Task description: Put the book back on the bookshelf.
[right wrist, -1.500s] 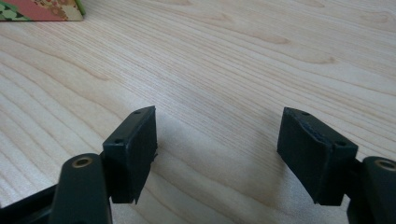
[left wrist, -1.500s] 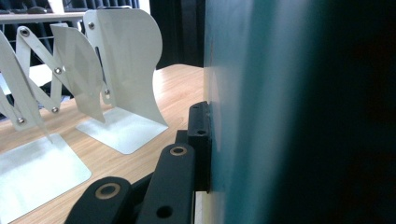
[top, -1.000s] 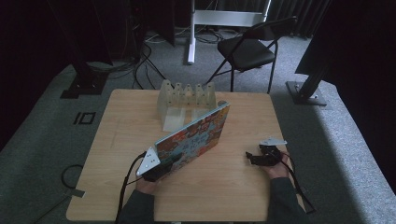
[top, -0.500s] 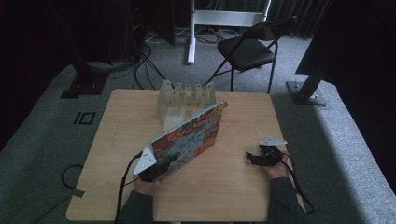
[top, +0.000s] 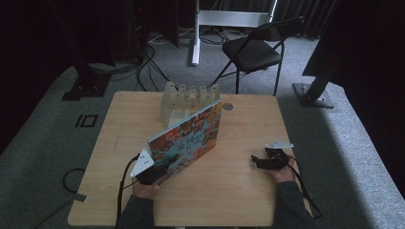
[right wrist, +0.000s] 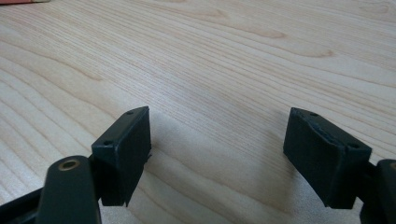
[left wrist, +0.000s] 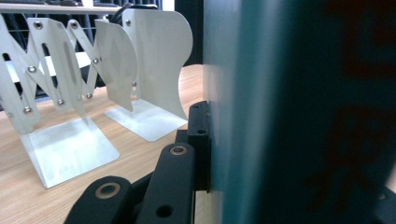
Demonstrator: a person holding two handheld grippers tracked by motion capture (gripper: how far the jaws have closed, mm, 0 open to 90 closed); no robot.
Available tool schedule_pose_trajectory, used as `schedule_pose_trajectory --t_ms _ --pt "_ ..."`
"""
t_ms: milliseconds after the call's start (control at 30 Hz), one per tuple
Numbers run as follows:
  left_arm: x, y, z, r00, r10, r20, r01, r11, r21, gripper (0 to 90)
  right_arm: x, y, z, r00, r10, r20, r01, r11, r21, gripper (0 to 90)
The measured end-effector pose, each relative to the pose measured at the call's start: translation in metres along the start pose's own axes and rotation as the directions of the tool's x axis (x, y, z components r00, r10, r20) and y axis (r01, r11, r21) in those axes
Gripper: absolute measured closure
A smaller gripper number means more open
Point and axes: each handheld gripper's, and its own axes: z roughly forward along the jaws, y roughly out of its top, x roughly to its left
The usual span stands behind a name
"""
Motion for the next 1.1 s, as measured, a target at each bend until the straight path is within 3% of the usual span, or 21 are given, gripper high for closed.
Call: schedule_pose_trajectory --t_ms 400,1100 --pt "0.006 0.002 -0.009 0.9995 -0.031 -0.007 0.031 0.9992 -0.024 81.1 0.0 0.0 0.0 1.0 0.0 0.0 0.0 1.0 0.0 22.8" --pt "0.004 0.006 -0.026 0.9948 -0.039 -0.094 0.033 0.9977 -0.059 81.2 0.0 0.0 0.0 1.0 0.001 -0.001 -0.001 1.0 0.0 22.8"
